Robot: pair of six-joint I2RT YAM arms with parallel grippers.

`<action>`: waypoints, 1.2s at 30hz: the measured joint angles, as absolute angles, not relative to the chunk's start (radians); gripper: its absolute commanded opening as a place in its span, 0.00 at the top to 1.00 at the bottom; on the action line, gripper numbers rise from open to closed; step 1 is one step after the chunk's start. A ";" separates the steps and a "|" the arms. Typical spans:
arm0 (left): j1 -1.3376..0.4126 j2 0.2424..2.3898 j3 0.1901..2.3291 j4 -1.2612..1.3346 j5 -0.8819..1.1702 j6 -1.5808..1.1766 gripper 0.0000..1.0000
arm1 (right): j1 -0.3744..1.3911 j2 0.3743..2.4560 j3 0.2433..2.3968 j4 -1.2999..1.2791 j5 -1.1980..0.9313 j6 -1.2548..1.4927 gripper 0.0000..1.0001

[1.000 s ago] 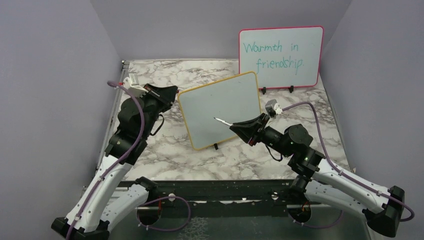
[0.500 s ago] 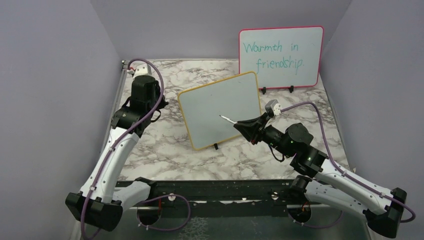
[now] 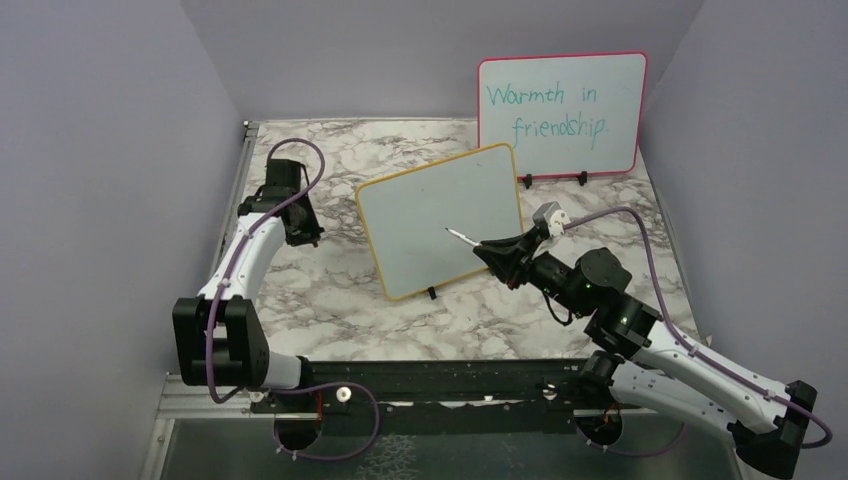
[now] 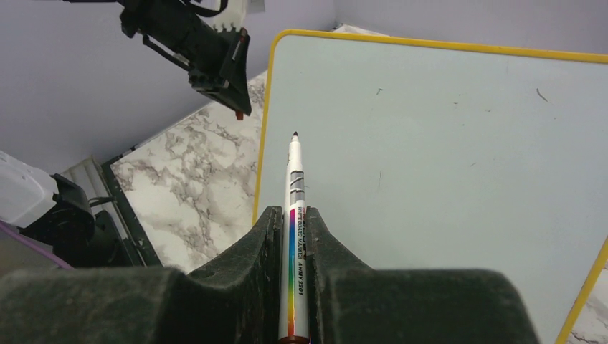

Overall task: Write a sentence on the whiteboard
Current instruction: Place the pen cap at the center of the board.

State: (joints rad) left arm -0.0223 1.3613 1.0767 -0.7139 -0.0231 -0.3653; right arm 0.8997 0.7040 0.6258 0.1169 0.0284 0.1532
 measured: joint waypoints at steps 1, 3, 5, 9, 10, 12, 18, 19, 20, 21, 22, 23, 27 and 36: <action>-0.021 1.381 1.074 -0.712 -0.018 -0.359 1.00 | 0.900 0.699 0.626 0.117 0.031 0.149 0.99; -0.020 1.424 1.069 -0.706 -0.013 -0.348 1.00 | 0.900 0.690 0.626 0.117 0.036 0.139 0.99; -0.017 1.479 1.066 -0.693 -0.011 -0.337 1.00 | 0.900 0.683 0.626 0.117 0.041 0.130 0.99; -0.015 1.579 1.065 -0.669 -0.009 -0.326 0.99 | 0.900 0.680 0.626 0.117 0.044 0.118 0.99; -0.015 1.604 1.063 -0.661 -0.009 -0.324 0.98 | 0.900 0.680 0.626 0.117 0.044 0.114 0.99; -0.015 1.634 1.056 -0.649 -0.008 -0.319 0.96 | 0.900 0.680 0.626 0.117 0.044 0.108 1.00; -0.015 1.685 1.054 -0.619 -0.009 -0.308 0.88 | 0.900 0.687 0.626 0.117 0.054 0.094 0.99; -0.015 1.691 1.054 -0.614 -0.008 -0.306 0.86 | 0.900 0.688 0.626 0.117 0.058 0.091 0.99; -0.015 1.697 1.054 -0.607 -0.008 -0.305 0.83 | 0.900 0.688 0.626 0.117 0.062 0.088 0.99; -0.015 1.705 1.054 -0.600 -0.008 -0.302 0.81 | 0.900 0.688 0.626 0.117 0.064 0.085 0.99; -0.015 1.710 1.054 -0.595 -0.008 -0.301 0.80 | 0.900 0.690 0.626 0.117 0.067 0.082 0.99; -0.015 1.718 1.054 -0.587 -0.009 -0.300 0.79 | 0.900 0.693 0.626 0.117 0.069 0.080 0.99; -0.015 1.720 1.053 -0.574 -0.008 -0.297 0.73 | 0.900 0.710 0.626 0.117 0.076 0.076 0.99; -0.015 1.682 1.028 -0.540 -0.008 -0.295 0.54 | 0.900 0.749 0.635 0.117 0.094 0.057 0.99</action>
State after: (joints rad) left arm -0.0147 1.6825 1.0275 -0.5400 -0.0078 -0.2951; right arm 0.9001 0.7486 0.6346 0.1165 0.0940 0.0566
